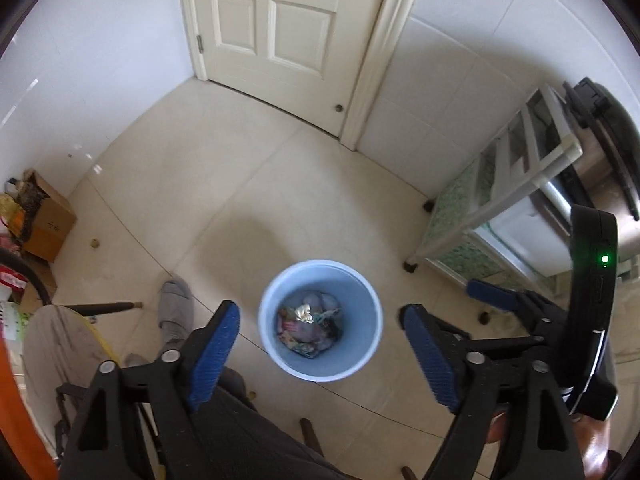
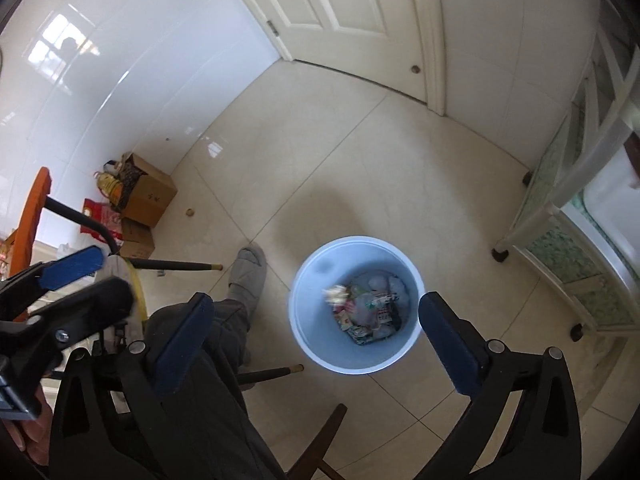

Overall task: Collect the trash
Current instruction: 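Open both grippers to drop the paper and carton into the bucket, then move both grippers back to the plastic film and yellow bag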

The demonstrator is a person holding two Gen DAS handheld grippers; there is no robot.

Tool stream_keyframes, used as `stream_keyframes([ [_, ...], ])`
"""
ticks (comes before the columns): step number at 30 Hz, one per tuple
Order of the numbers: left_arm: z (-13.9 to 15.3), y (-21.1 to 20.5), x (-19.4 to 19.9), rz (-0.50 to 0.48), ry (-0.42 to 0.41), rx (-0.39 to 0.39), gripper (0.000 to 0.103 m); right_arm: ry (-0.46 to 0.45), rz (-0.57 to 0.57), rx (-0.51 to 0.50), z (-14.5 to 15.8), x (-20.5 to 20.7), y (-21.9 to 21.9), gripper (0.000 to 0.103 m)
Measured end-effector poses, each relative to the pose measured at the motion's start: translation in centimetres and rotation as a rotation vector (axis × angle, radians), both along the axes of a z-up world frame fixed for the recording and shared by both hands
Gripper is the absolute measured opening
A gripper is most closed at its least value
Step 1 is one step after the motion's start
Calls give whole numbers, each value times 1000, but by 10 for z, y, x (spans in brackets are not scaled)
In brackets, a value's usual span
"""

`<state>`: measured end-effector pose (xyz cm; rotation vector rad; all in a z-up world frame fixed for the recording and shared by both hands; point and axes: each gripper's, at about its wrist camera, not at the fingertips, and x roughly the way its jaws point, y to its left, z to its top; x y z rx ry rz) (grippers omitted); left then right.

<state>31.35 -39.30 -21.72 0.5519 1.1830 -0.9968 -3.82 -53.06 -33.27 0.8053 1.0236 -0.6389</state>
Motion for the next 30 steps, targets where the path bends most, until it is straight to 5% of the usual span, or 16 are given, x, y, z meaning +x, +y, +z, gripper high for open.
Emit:
stream_keyframes([
  [5, -5, -9, -26, 18, -68, 6, 90, 18, -32, -21, 4, -7, -2, 103],
  [12, 26, 20, -45, 59, -134, -59, 92, 1, -16, -62, 33, -2, 11, 103],
  [23, 112, 130, -52, 178, -223, -230, 93, -118, 75, -185, 118, 36, 48, 103],
  [30, 157, 223, -51, 340, -314, -328, 98, -200, 198, -251, 170, 79, 95, 103],
])
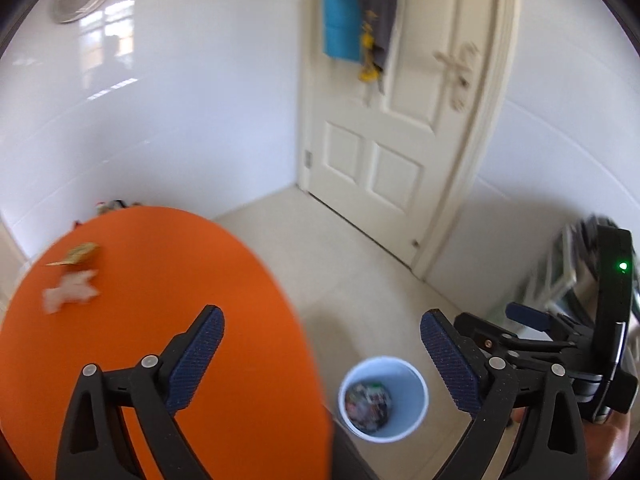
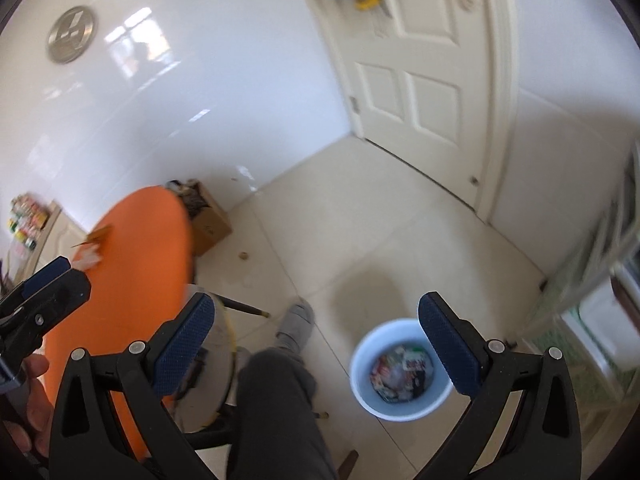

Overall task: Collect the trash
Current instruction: 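Move both grippers back to the plastic film and yellow bag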

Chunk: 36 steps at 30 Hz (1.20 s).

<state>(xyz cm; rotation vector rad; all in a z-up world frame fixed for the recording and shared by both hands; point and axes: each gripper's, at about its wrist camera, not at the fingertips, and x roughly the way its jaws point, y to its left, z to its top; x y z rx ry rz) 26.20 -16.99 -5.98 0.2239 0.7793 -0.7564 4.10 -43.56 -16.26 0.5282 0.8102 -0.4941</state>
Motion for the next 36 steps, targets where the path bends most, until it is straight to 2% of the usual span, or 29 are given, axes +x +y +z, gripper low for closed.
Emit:
stream_keyframes([
  [5, 19, 63, -5, 118, -40, -50, 99, -38, 121, -34, 25, 42, 44, 103],
  [12, 30, 147, -14, 290, -44, -105, 100, -77, 284, -71, 45, 98, 106, 103],
  [20, 37, 235, -30, 502, -69, -108, 100, -107, 453, -112, 58, 151, 177, 103],
  [28, 40, 265, -39, 620, -89, -87, 100, -147, 560, -147, 70, 188, 234, 103],
  [29, 40, 249, -28, 624, -88, -84, 100, -153, 562, -159, 72, 192, 239, 103],
  [34, 34, 239, -3, 612, -80, -69, 100, -162, 571, -195, 77, 211, 245, 103],
  [36, 28, 236, 25, 594, -76, -60, 100, -162, 564, -199, 76, 217, 240, 103],
])
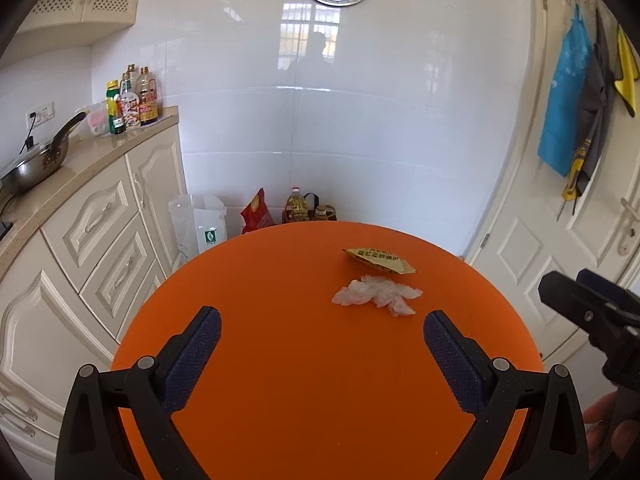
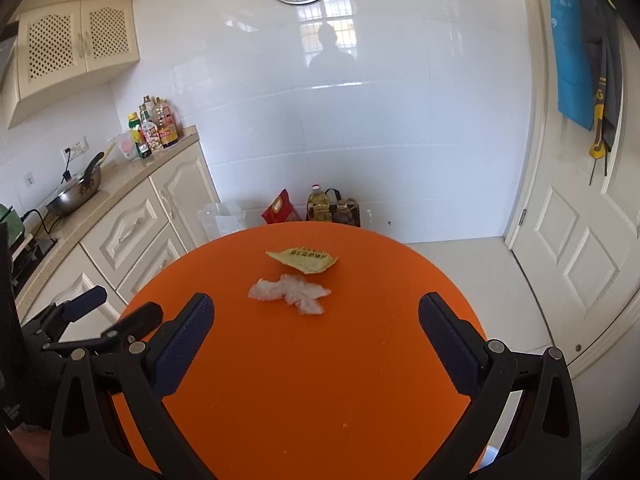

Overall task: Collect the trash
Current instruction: 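Move both grippers back to the plastic film and yellow bag, then grasp the clear plastic film with the left gripper while the right grasps the yellow bag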

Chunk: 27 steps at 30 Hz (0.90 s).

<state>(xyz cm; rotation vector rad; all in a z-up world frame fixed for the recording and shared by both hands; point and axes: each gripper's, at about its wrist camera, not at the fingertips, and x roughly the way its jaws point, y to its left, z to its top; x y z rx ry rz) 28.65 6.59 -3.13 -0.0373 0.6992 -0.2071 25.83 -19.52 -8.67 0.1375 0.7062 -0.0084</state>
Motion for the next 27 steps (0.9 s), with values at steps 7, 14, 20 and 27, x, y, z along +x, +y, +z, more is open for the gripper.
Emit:
stream_keyframes([
  [7, -46, -54, 87, -54, 77, 38, 100, 51, -47, 36, -26, 30, -38, 103],
  [14, -89, -115, 171, -71, 144, 88, 100, 122, -53, 69, -67, 68, -64, 103],
  [20, -126, -161, 239, -75, 202, 136, 100, 163, -59, 101, -96, 92, -77, 103],
  [27, -144, -175, 288, -117, 229, 70, 52, 190, -42, 108, -113, 108, -71, 103],
])
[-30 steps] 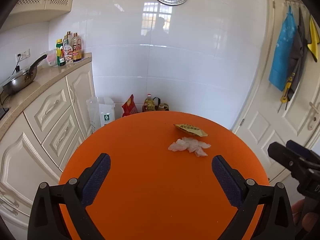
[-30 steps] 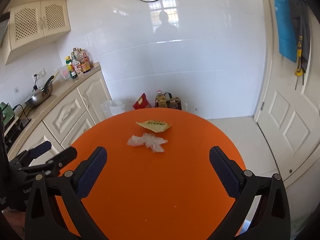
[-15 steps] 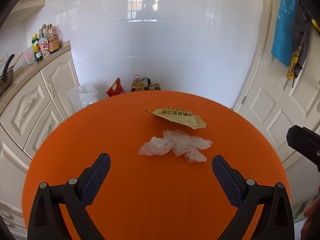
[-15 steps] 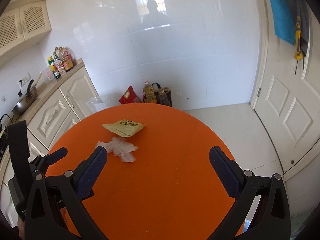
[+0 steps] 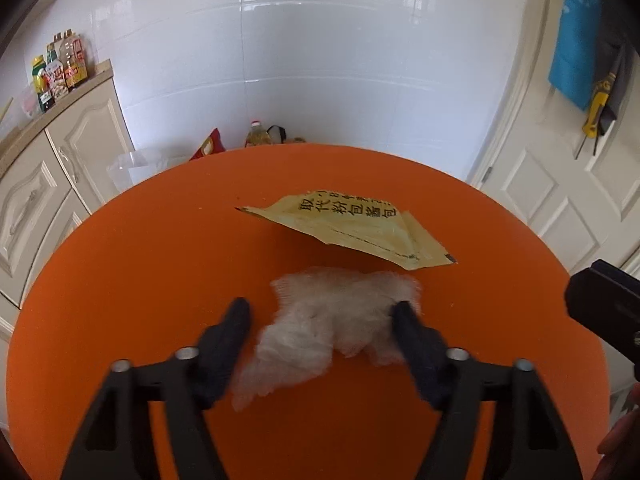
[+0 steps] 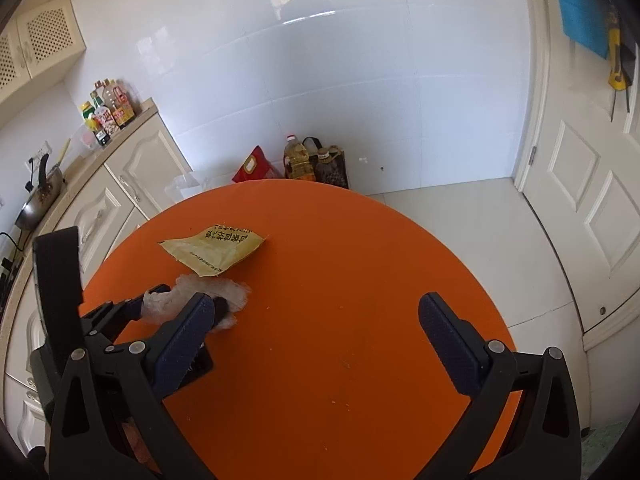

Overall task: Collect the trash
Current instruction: 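Grasp the clear plastic film with the left gripper while the right grasps the yellow bag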

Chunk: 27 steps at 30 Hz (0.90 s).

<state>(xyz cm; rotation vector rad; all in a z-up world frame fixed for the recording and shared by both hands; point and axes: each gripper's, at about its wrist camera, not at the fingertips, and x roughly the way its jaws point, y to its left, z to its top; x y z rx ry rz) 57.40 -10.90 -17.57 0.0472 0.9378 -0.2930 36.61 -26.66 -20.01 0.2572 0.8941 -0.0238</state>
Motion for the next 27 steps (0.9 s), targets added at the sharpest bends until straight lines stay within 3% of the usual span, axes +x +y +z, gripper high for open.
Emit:
stream_keyframes([
  [1, 0, 2, 7, 4, 6, -19, 39, 2, 2, -2, -1, 2, 3, 103],
  [2, 0, 7, 15, 7, 20, -47, 34, 4, 6, -1, -1, 5, 5, 103],
  [4, 0, 15, 26, 22, 18, -53, 31, 3, 18, 0, -1, 10, 10, 103],
  [14, 3, 62, 78, 135, -26, -39, 31, 19, 169, -45, -14, 56, 66, 103],
  [20, -6, 69, 121, 171, -31, -38, 31, 49, 222, -115, -33, 89, 91, 103],
  [25, -12, 83, 121, 180, -36, -48, 31, 88, 266, -187, -54, 113, 102, 103],
  [27, -12, 85, 118, 182, -35, -54, 31, 98, 266, -185, -61, 120, 101, 95],
])
